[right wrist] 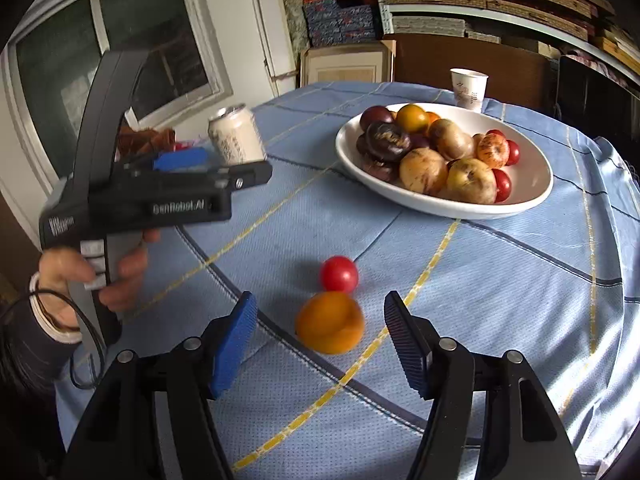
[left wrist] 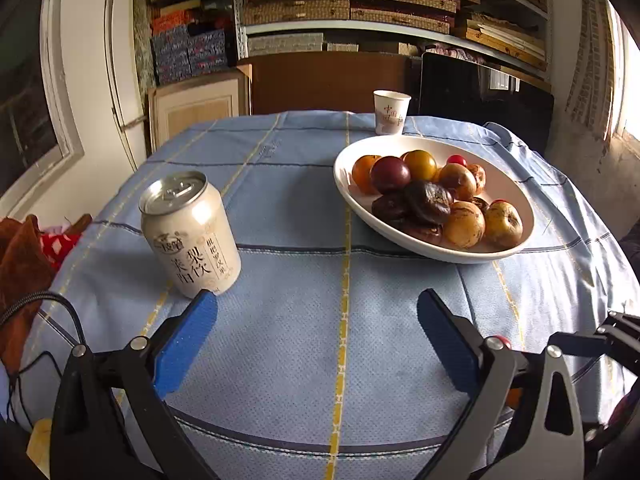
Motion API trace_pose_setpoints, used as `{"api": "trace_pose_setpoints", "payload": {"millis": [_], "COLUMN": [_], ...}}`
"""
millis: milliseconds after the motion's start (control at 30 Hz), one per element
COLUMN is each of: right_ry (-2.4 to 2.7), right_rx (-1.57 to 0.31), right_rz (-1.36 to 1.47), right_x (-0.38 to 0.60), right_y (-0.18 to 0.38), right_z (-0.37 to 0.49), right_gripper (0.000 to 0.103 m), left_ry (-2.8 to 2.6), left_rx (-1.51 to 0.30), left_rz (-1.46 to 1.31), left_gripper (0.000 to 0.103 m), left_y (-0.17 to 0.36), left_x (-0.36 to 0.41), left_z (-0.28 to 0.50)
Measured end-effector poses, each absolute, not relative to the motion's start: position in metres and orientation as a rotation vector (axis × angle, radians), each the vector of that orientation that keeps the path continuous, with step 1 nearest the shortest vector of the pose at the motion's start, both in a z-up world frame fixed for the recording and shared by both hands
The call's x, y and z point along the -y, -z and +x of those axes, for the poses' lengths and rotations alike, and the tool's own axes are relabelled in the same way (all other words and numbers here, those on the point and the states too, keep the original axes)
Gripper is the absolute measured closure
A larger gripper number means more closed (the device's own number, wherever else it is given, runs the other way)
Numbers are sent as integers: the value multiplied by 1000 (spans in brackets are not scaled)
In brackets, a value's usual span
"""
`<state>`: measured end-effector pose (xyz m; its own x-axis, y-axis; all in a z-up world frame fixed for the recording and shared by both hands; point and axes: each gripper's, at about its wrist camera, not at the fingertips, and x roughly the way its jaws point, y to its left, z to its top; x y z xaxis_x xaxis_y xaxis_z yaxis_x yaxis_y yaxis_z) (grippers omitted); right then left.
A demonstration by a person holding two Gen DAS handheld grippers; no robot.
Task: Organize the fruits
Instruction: 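Grasp an orange fruit with the right gripper and lift it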
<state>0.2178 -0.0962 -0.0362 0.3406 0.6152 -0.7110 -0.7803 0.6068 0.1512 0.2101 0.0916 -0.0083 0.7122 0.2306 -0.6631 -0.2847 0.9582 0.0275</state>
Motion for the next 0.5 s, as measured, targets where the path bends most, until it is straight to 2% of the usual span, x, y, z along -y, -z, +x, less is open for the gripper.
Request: {"api": "trace_pose_setpoints", "payload": {"millis": [333, 500], "right_ry": [-895, -893], "right_rx": [-833, -843], "right_rz": [-262, -268], "right_x": [94, 91], "right_y": [44, 46], "right_z": [217, 221], "right_gripper": [38, 50], "left_ry": [-273, -270], "left_rx": [-735, -742], "left_rz": [-67, -70], "left_gripper": [5, 5], "left_y": [10, 11], "left_x": [-89, -89], "left_z": [209, 209]}}
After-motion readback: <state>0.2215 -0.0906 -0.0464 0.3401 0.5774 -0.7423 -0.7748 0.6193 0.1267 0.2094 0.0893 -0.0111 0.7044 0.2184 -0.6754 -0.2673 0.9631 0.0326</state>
